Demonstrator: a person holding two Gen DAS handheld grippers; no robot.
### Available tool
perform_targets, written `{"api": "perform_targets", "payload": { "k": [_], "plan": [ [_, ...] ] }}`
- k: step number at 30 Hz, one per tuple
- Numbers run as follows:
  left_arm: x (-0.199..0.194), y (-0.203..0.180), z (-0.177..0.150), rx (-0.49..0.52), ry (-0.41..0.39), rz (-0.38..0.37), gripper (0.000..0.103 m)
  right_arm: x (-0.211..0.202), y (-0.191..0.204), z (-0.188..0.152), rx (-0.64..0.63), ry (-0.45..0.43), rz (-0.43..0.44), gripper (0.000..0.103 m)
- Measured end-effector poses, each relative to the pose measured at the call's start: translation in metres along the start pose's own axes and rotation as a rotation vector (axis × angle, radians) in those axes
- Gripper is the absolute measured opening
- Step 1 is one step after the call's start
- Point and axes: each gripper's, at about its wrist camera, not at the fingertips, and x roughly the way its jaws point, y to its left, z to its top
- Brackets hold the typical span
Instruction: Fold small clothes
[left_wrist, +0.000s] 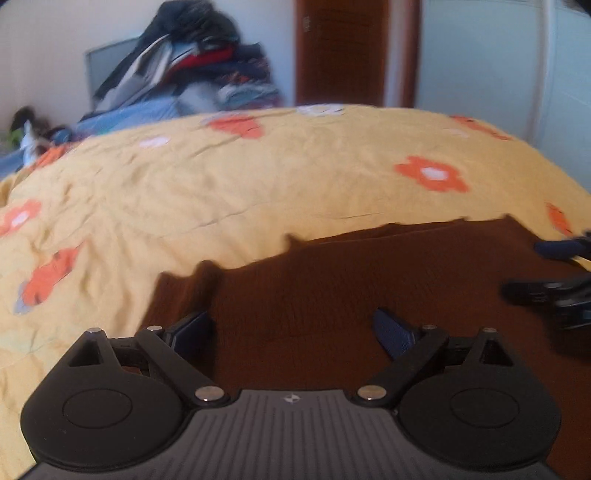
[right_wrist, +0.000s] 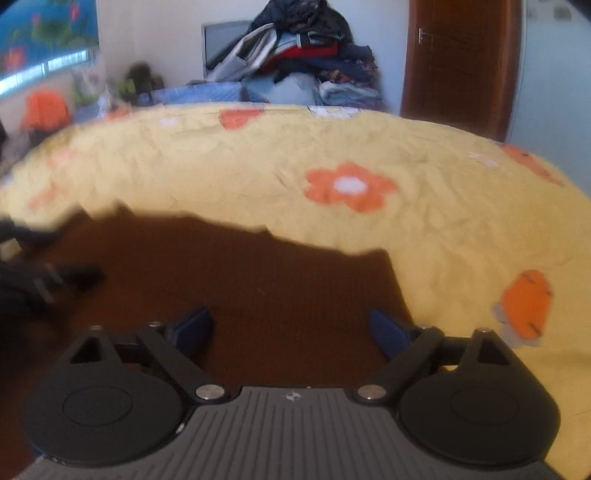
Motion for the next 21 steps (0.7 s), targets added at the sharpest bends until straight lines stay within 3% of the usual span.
{"api": "perform_targets", "payload": {
  "k": [2, 4, 6, 8, 9, 11, 14, 16, 21],
  "plan": [
    [0.006, 0.010, 0.004, -0.035, 0.019, -0.020, 0.102, 0.002, -0.006, 0.003, 0.025, -0.005, 0.017, 0.094],
    [0.007, 0.004, 0.005, -0.016, 0.021, 0.008, 0.102, 0.008, 0.010, 0.005, -0.062, 0.031, -0.025, 0.100],
    [-0.004, -0.005, 0.004, 0.004, 0.020, 0.069, 0.102, -0.001, 0.023, 0.007, -0.085, 0.033, -0.063, 0.097],
    [-0.027, -0.014, -0.001, 0.010, 0.022, 0.100, 0.101, -0.029, 0.030, 0.005, -0.046, -0.002, -0.031, 0.095],
    [-0.040, -0.017, -0.005, 0.005, 0.007, 0.073, 0.101, -0.045, 0.033, 0.001, -0.032, -0.037, 0.012, 0.101],
    [-0.060, -0.027, -0.017, -0.001, -0.021, 0.018, 0.101, -0.060, 0.044, -0.009, -0.045, -0.045, 0.055, 0.103],
    [-0.055, -0.040, -0.035, 0.036, 0.023, 0.015, 0.102, -0.045, 0.058, -0.030, -0.139, 0.054, -0.005, 0.103],
    [-0.056, -0.038, -0.051, 0.038, -0.055, 0.014, 0.103, -0.050, 0.052, -0.052, -0.159, -0.041, 0.012, 0.103],
    [-0.057, -0.032, -0.054, 0.016, -0.065, -0.009, 0.103, -0.058, 0.045, -0.052, -0.144, -0.033, 0.033, 0.103]
  ]
}}
